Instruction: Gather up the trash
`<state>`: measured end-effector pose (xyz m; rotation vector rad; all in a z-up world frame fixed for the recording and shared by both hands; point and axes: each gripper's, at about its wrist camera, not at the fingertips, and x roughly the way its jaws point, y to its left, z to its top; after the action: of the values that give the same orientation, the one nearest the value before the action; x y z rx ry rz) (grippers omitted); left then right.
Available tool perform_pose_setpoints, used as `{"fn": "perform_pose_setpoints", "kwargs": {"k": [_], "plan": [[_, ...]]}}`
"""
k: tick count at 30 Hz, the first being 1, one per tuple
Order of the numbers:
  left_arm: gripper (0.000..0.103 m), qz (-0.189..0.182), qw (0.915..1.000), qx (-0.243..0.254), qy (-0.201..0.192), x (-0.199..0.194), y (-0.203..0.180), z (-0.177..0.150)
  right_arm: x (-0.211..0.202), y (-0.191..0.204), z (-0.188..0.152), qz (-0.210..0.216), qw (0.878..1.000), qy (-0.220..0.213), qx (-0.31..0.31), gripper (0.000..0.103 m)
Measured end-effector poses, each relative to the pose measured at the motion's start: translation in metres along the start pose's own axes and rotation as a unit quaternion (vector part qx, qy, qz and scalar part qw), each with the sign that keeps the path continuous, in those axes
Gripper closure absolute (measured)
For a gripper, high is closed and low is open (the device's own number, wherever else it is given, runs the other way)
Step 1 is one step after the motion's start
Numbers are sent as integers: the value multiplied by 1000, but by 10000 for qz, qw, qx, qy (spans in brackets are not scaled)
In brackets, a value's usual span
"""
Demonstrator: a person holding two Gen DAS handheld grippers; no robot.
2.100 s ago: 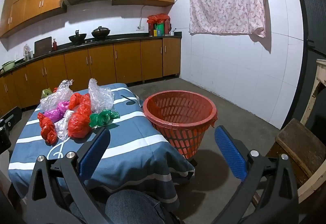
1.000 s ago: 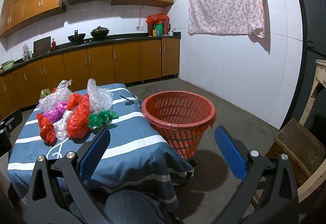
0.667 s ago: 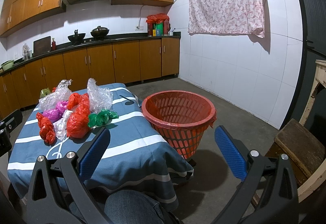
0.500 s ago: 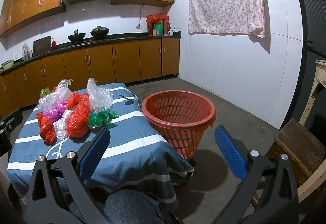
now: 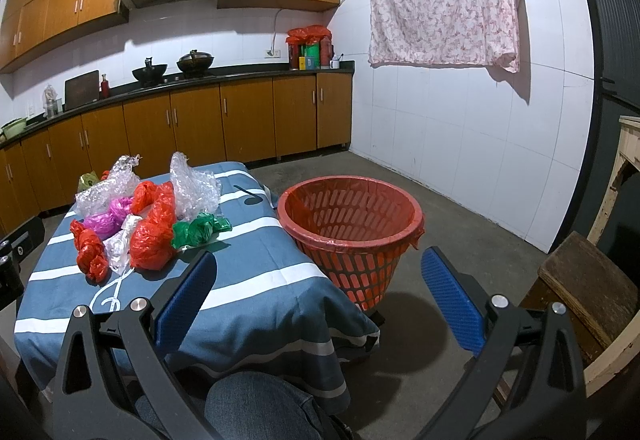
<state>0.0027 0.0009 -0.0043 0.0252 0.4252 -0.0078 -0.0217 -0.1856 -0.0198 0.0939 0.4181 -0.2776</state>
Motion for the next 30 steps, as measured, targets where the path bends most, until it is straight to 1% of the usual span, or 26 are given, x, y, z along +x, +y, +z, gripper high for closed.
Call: {"fn": "perform_pose_setpoints", "kwargs": {"k": [20, 30], "plan": [[4, -8, 10000, -9, 21, 1, 0, 0, 1, -1, 0, 2, 10000, 8, -1, 2], [4, -2, 10000, -20, 35, 3, -2, -8, 3, -2, -1, 9, 10000, 26, 18, 2]]}}
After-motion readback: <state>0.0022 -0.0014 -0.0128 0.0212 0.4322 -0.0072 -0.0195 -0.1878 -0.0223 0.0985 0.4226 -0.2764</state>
